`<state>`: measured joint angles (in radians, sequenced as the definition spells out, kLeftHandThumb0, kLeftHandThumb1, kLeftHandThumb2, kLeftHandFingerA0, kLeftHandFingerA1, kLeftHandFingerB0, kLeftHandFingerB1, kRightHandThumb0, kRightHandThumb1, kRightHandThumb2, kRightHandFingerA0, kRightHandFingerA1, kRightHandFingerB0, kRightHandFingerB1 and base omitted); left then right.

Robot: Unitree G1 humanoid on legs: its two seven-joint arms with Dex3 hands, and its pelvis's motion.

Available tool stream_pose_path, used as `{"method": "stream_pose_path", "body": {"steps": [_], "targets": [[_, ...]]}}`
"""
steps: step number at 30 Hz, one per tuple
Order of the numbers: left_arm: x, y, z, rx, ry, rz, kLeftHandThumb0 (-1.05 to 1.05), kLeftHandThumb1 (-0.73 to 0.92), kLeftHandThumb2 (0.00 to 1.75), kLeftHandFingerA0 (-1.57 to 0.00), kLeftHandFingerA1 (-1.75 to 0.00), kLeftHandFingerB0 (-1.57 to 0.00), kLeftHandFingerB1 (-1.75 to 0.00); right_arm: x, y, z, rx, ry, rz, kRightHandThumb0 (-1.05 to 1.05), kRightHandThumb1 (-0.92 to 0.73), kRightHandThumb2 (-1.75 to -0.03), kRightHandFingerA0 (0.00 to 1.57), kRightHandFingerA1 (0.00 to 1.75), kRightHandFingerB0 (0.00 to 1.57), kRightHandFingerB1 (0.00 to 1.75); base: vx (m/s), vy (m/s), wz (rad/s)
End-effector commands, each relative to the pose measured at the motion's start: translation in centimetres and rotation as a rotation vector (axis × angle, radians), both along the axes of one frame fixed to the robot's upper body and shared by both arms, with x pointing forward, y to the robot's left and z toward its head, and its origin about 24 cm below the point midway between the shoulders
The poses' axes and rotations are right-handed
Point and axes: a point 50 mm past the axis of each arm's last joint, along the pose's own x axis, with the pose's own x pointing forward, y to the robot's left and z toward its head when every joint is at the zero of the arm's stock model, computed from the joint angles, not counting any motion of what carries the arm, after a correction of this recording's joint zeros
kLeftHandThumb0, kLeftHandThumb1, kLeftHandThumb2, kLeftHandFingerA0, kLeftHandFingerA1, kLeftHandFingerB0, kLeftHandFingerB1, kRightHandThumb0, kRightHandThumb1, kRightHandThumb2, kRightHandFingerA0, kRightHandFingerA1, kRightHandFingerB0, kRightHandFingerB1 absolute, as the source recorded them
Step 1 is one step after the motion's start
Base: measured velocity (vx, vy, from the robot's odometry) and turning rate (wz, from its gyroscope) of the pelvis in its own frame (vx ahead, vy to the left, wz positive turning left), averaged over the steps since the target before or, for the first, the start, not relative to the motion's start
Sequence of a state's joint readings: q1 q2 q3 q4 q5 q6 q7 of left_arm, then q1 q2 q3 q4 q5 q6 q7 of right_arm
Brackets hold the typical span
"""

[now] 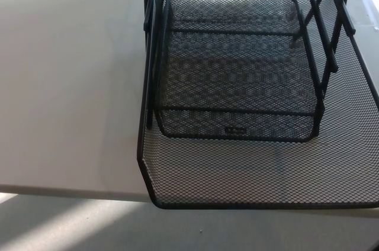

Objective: A balck drawer is kept on the middle of the table and the robot uses its right hand to push it back away from the robot

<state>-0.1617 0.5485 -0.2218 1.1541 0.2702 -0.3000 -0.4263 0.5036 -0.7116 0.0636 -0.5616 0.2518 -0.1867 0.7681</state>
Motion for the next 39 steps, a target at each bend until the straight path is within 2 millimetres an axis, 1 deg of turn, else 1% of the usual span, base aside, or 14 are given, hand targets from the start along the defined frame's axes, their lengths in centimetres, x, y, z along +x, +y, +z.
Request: {"method": "stream_pose_path", "body": {"steps": [1, 3, 10, 17, 19, 21, 24, 25, 30, 34, 35, 38, 39], "targets": [[0.0, 0.5, 0.5, 0.002, 0.005, -0.014, -0.61, 0.74, 0.62, -0.30, -0.32, -0.24, -0.29, -1.6, 3.1, 6.3, 0.331, 0.064, 0.427, -0.78, -0.83, -0.66, 0.33, 0.35, 0.27, 0.31, 0.00, 0.000, 0.00], [0.0, 0.6, 0.5, 0.004, 0.004, -0.016, -0.61, 0.74, 0.62, -0.31, -0.32, -0.24, -0.29, -1.4, 3.2, 6.5, 0.357, 0.065, 0.451, -0.80, -0.83, -0.66, 0.34, 0.36, 0.28, 0.31, 0.00, 0.000, 0.00], [0.0, 0.6, 0.5, -0.001, 0.008, -0.009, -0.61, 0.74, 0.62, -0.29, -0.31, -0.24, -0.29, -1.0, 4.0, 7.3, 0.352, 0.074, 0.506, -0.80, -0.83, -0.66, 0.35, 0.37, 0.29, 0.32, 0.00, 0.000, 0.00], [0.1, 0.5, 0.4, -0.010, 0.010, 0.006, -0.61, 0.74, 0.62, -0.27, -0.31, -0.23, -0.28, 0.1, 5.1, 7.8, 0.328, 0.035, 0.500, -0.78, -0.82, -0.66, 0.32, 0.38, 0.26, 0.33, 0.00, 0.000, 0.00], [0.1, 0.5, 0.4, -0.011, 0.018, 0.009, -0.61, 0.74, 0.62, -0.26, -0.31, -0.22, -0.28, 0.7, 5.5, 7.6, 0.311, 0.049, 0.488, -0.76, -0.81, -0.65, 0.31, 0.38, 0.26, 0.32, 0.00, 0.000, 0.00], [0.1, 0.5, 0.4, -0.014, 0.013, -0.001, -0.61, 0.75, 0.63, -0.27, -0.31, -0.23, -0.28, 1.5, 5.9, 7.1, 0.332, 0.073, 0.491, -0.74, -0.82, -0.65, 0.27, 0.36, 0.23, 0.31, 0.00, 0.000, 0.00], [0.2, 0.4, 0.5, -0.012, 0.013, -0.013, -0.62, 0.75, 0.63, -0.27, -0.31, -0.22, -0.28, 2.4, 6.4, 6.4, 0.356, 0.128, 0.483, -0.72, -0.82, -0.65, 0.25, 0.35, 0.23, 0.31, 0.00, 0.000, 0.00], [0.1, 0.4, 0.5, -0.019, 0.011, -0.012, -0.62, 0.74, 0.62, -0.30, -0.32, -0.23, -0.28, 2.7, 6.6, 6.1, 0.357, 0.152, 0.481, -0.73, -0.80, -0.64, 0.23, 0.35, 0.21, 0.30, 0.00, 0.000, 0.00], [-0.1, 0.4, 0.5, -0.028, 0.005, -0.016, -0.65, 0.74, 0.62, -0.29, -0.32, -0.23, -0.29, 4.0, 7.1, 4.9, 0.352, 0.215, 0.457, -0.69, -0.80, -0.64, 0.23, 0.35, 0.22, 0.30, 0.00, 0.000, 0.00], [-0.2, 0.5, 0.4, -0.009, 0.008, -0.016, -0.66, 0.74, 0.63, -0.31, -0.33, -0.23, -0.29, 4.9, 7.8, 4.3, 0.347, 0.198, 0.453, -0.68, -0.82, -0.65, 0.26, 0.36, 0.22, 0.33, 0.00, 0.000, 0.00], [-0.2, 0.5, 0.3, -0.013, 0.008, -0.013, -0.66, 0.74, 0.63, -0.28, -0.32, -0.22, -0.28, 5.1, 8.0, 4.2, 0.344, 0.202, 0.453, -0.66, -0.82, -0.65, 0.27, 0.35, 0.22, 0.32, 0.00, 0.000, 0.00], [-0.3, 0.5, 0.3, -0.029, 0.008, -0.006, -0.67, 0.74, 0.63, -0.27, -0.31, -0.20, -0.28, 5.9, 8.4, 3.8, 0.298, 0.205, 0.439, -0.68, -0.83, -0.65, 0.28, 0.35, 0.24, 0.32, 0.00, 0.000, 0.00], [-0.3, 0.5, 0.3, -0.027, 0.007, -0.009, -0.67, 0.75, 0.63, -0.27, -0.31, -0.20, -0.28, 6.0, 8.4, 3.8, 0.292, 0.209, 0.437, -0.68, -0.81, -0.65, 0.28, 0.36, 0.23, 0.31, 0.00, 0.000, 0.00]]}}
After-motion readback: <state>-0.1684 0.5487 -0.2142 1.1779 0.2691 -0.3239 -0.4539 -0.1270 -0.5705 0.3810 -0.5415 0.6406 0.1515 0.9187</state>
